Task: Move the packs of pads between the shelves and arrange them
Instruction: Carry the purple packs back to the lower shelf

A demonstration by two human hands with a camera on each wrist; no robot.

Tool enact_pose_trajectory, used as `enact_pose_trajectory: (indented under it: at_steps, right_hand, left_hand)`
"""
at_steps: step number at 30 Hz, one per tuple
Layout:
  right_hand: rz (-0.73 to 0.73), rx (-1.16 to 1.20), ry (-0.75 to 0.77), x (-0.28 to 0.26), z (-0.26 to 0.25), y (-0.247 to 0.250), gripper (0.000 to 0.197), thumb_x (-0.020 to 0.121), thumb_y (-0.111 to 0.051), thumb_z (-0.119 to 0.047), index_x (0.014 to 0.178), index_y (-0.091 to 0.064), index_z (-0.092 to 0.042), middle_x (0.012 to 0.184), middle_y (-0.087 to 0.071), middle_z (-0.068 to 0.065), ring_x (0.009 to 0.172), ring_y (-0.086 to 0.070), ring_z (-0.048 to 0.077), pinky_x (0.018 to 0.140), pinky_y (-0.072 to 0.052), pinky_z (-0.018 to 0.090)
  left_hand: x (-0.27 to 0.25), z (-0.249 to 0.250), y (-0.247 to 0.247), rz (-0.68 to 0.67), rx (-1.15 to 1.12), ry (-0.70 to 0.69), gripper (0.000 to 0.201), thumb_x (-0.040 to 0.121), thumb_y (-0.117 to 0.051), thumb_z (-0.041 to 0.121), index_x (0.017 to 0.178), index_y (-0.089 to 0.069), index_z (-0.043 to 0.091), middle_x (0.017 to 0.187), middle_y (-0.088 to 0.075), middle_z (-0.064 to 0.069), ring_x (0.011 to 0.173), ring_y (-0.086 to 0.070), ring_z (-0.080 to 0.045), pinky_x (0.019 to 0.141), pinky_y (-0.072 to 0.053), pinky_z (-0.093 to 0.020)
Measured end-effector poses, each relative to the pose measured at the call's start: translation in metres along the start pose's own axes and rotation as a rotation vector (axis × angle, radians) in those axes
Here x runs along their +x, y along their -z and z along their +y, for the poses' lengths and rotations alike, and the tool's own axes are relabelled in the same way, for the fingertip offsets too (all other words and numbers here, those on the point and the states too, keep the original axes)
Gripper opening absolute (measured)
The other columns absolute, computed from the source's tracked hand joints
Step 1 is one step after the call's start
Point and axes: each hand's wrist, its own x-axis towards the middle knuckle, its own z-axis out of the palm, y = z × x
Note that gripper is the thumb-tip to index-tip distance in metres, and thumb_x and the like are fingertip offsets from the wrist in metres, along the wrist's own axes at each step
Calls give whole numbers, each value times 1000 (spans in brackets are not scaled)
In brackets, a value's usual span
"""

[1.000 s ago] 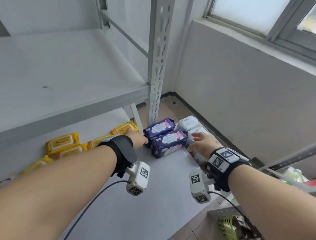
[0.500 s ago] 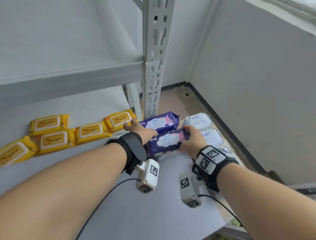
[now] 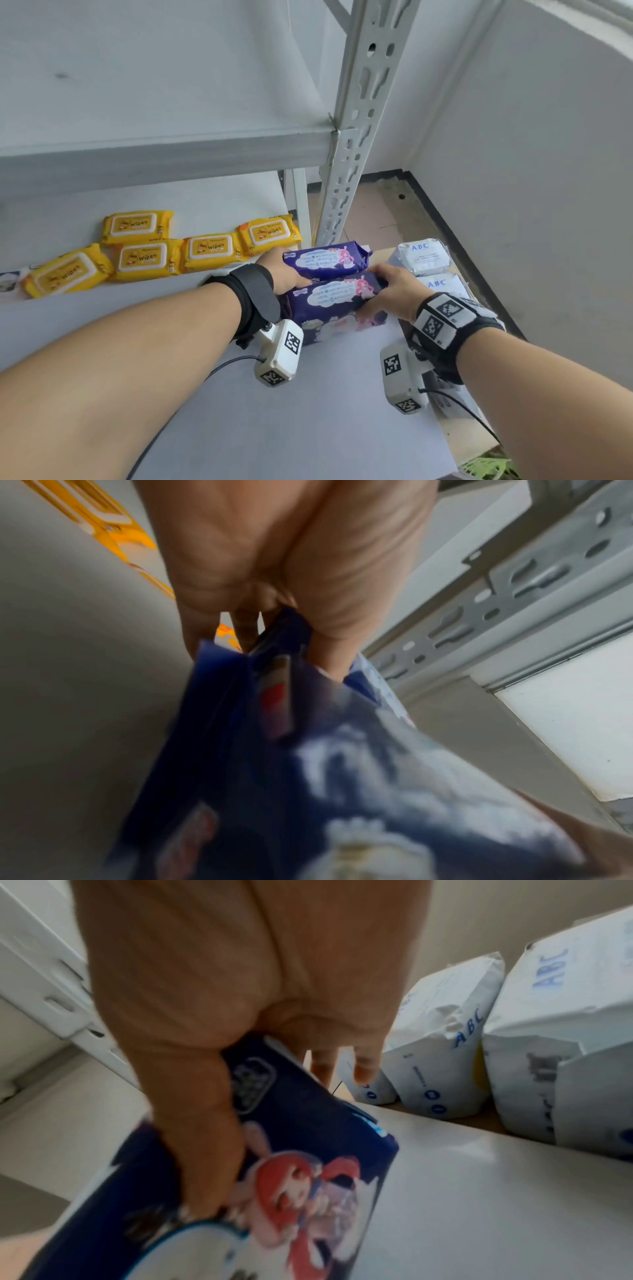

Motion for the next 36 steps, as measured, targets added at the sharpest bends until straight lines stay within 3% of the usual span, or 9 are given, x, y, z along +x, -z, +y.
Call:
enact_pose_trajectory:
  at_steps: [3,6,10,16,19,23,28,31,36]
  right_hand:
    - [-91,135,-22,-9,-19,0,49,55,-84,-4,95,-63,-22,99,-71,8,90,-69,28,83,-57,42]
    - [-195,244,-26,-21,-41,-6,39,65,-79,1,98,-65,-14,100,-73,17,92,-69,38,85,-55,51]
    - [-335,386,17,-42,-80,-17,34,63,-78,-5,95,-66,-7,95,-73,19,81,-72,35,76,-59,46]
    - [-454,486,155,-87,-154,-34,35,66,-73,-21,95,-66,-2,90,-74,18,75,-72,29,69,-60,41]
    - [-487,514,221,-112,-190,-45,28,68,-70,-23,85,-67,-1,80,-74,17,66,-73,27,55,-59,34]
    - [-521,491,316,-142,-236,-68,23,70,-66,-26,72,-76,-5,78,-74,16,63,-72,26,54,-58,34]
    - [-520,494,421,-173,-289,-112,32,67,-69,-22,91,-67,-2,84,-74,18,68,-72,28,57,-58,34]
    - [-532,545,465,-188,-315,-146,19,68,-65,-16,79,-74,-3,83,-74,18,68,-72,30,56,-58,36]
    - [-486,679,521,-205,-353,-220,18,70,-62,-13,80,-71,-1,81,-74,17,68,-72,30,54,-58,36]
  left_hand:
    - [-17,-13,27,-30,-70,38,65,68,-82,10,125,-50,9,123,-61,-8,108,-58,-26,96,-49,-41]
    - [-42,-22,64,-23,-149,84,60,69,-81,9,122,-53,9,117,-64,-11,101,-63,-28,84,-54,-39]
    - [-88,-29,113,-21,-322,124,48,76,-76,9,119,-56,10,115,-67,-11,105,-64,-27,88,-53,-45]
    - [-171,-36,181,85,-499,91,8,84,-67,13,91,-64,15,79,-70,-2,69,-62,-15,61,-53,-28]
    - [-211,-38,213,168,-542,68,8,84,-68,15,90,-63,13,76,-68,-4,65,-62,-15,58,-54,-27]
    - [-257,-46,255,262,-603,24,9,84,-68,16,86,-62,10,62,-70,-3,51,-64,-13,43,-51,-22]
    - [-303,-66,310,356,-653,-40,21,85,-66,11,103,-59,5,80,-65,-10,68,-59,-20,64,-54,-36]
    - [-320,-87,350,402,-587,-67,26,84,-68,14,107,-59,7,90,-66,-12,75,-59,-20,69,-52,-33]
    - [-337,-130,430,489,-461,-111,18,79,-73,24,87,-60,15,86,-65,-3,83,-53,-16,71,-38,-27]
